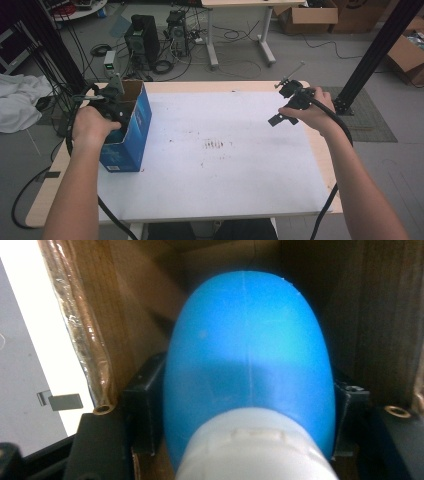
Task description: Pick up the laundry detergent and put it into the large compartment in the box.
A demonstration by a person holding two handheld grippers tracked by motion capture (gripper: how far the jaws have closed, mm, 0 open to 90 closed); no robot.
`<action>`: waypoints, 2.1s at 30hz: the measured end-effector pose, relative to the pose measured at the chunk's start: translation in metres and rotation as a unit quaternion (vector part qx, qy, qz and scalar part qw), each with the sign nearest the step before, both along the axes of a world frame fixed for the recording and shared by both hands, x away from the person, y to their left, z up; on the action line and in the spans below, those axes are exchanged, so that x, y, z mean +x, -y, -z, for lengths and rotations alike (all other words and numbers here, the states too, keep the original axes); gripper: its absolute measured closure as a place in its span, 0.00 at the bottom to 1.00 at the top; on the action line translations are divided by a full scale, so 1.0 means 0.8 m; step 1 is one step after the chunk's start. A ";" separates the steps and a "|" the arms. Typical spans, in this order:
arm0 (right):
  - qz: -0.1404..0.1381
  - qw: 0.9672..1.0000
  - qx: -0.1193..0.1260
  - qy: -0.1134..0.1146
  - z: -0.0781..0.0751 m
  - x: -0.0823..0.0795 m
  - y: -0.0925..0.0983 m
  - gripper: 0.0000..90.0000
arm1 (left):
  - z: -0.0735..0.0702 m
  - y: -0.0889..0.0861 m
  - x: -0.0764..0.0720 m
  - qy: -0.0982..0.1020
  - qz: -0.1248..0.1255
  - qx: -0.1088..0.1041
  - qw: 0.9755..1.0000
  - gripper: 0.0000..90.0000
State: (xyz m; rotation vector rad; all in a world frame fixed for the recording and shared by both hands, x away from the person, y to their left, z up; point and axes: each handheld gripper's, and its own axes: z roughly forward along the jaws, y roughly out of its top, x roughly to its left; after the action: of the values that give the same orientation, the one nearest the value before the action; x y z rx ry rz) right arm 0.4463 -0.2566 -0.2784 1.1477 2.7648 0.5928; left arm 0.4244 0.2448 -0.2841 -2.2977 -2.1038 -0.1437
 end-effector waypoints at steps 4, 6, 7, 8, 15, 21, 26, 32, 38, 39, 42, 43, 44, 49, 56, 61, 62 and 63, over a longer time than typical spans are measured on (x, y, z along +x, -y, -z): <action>0.000 1.000 0.000 0.001 -0.002 -0.001 0.000 0.22 | 0.000 0.000 -0.001 0.003 0.000 -0.003 1.000 0.37; -0.003 1.000 0.000 0.002 -0.003 -0.001 -0.001 0.22 | 0.000 0.000 -0.001 0.001 0.001 -0.004 1.000 0.37; -0.003 1.000 0.000 0.002 -0.003 -0.001 -0.001 0.22 | -0.001 0.000 -0.001 0.002 0.001 -0.005 1.000 0.37; -0.003 1.000 0.001 0.002 -0.003 -0.002 -0.001 0.22 | -0.001 0.000 -0.001 0.003 0.002 -0.004 1.000 0.37; -0.003 1.000 -0.001 0.002 -0.004 -0.003 -0.001 0.22 | -0.005 0.000 -0.003 0.008 0.007 -0.005 1.000 0.36; -0.003 1.000 0.001 0.002 -0.005 -0.003 0.000 0.22 | -0.014 0.004 -0.003 0.017 0.013 0.001 1.000 0.31; -0.003 1.000 0.002 0.001 -0.004 -0.004 0.000 0.22 | -0.032 0.006 -0.007 0.028 0.024 0.008 0.999 0.28; -0.005 1.000 0.004 -0.003 -0.001 -0.002 -0.005 0.21 | -0.057 0.012 -0.014 0.041 0.051 0.017 0.998 0.25; -0.007 1.000 0.000 -0.002 -0.004 -0.002 -0.010 0.21 | -0.085 0.032 -0.023 0.069 0.097 0.013 0.993 0.23; -0.007 1.000 0.000 -0.002 -0.005 -0.002 -0.010 0.21 | -0.087 0.038 -0.024 0.072 0.105 0.014 0.992 0.22; -0.006 1.000 -0.001 -0.001 -0.008 -0.003 -0.011 0.21 | -0.094 0.052 -0.027 0.081 0.130 -0.001 0.988 0.22; -0.005 1.000 -0.001 -0.001 -0.009 -0.003 -0.011 0.21 | -0.096 0.059 -0.029 0.083 0.143 -0.010 0.986 0.22; -0.004 1.000 -0.002 0.000 -0.010 -0.003 -0.010 0.21 | -0.097 0.066 -0.029 0.084 0.151 -0.013 0.985 0.22; -0.004 1.000 -0.003 0.001 -0.014 -0.004 -0.009 0.21 | -0.101 0.104 -0.035 0.091 0.200 -0.029 0.975 0.21; -0.002 1.000 -0.007 -0.006 -0.016 -0.003 -0.009 0.20 | -0.094 0.160 -0.040 0.095 0.264 -0.039 0.959 0.20; -0.004 1.000 -0.011 -0.005 -0.015 -0.001 -0.009 0.20 | -0.073 0.200 -0.042 0.093 0.304 -0.045 0.947 0.20; -0.004 1.000 -0.011 -0.006 -0.015 0.000 -0.009 0.20 | -0.069 0.207 -0.042 0.089 0.314 -0.045 0.944 0.20; -0.004 1.000 -0.011 -0.006 -0.015 0.001 -0.009 0.21 | -0.064 0.214 -0.043 0.086 0.324 -0.046 0.941 0.20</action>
State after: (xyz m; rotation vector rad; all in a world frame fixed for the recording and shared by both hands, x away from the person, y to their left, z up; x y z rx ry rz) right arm 0.4467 -0.2495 -0.2664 1.1399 2.7811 0.5557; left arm 0.3902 0.0733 -0.2326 -3.0425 -1.3374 -0.2670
